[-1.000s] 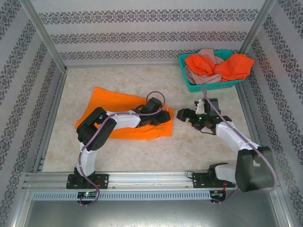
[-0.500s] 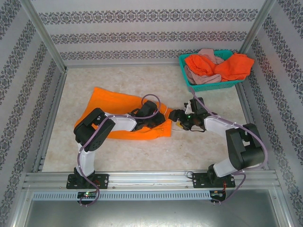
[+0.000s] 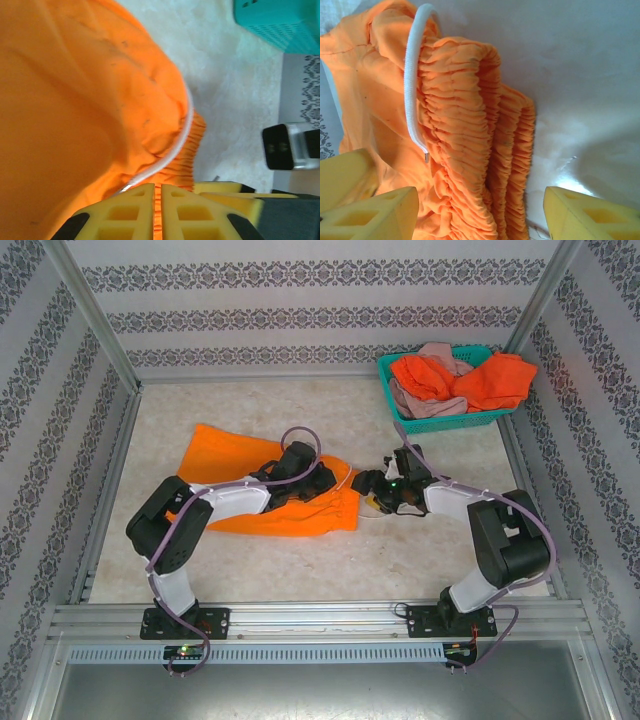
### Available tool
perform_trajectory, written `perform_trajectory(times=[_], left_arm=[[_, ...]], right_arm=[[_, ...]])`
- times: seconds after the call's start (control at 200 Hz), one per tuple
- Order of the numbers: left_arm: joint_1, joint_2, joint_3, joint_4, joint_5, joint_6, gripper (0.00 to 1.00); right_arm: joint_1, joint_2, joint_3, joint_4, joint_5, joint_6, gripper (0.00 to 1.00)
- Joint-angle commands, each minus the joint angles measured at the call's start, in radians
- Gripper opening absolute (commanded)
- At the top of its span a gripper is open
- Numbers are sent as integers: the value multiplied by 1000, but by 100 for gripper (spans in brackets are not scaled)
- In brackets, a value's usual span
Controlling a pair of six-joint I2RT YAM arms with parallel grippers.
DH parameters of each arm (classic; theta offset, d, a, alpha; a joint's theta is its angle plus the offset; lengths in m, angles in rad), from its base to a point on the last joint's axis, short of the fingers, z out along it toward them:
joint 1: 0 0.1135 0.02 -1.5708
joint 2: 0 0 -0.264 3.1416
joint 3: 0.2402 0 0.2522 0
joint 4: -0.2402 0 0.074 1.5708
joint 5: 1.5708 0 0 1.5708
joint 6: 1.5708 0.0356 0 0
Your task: Fold and stack the shorts
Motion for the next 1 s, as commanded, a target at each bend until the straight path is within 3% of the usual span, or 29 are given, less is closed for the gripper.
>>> perform_trajectory(times=[0.0, 0.255, 0.774, 0.999], left_arm=[[10, 65, -32, -36, -3, 17, 10], [9, 126, -90, 30, 7, -3, 5], [6, 107, -121, -10, -24, 10, 5], [4, 93, -133, -7, -41, 5, 4]], right_arm=[[14, 26, 26, 32, 11, 20, 67], [34, 57, 30, 44, 43, 23, 67], [112, 199, 77, 126, 79, 89, 74], [105, 146, 76, 41, 150, 32, 75]])
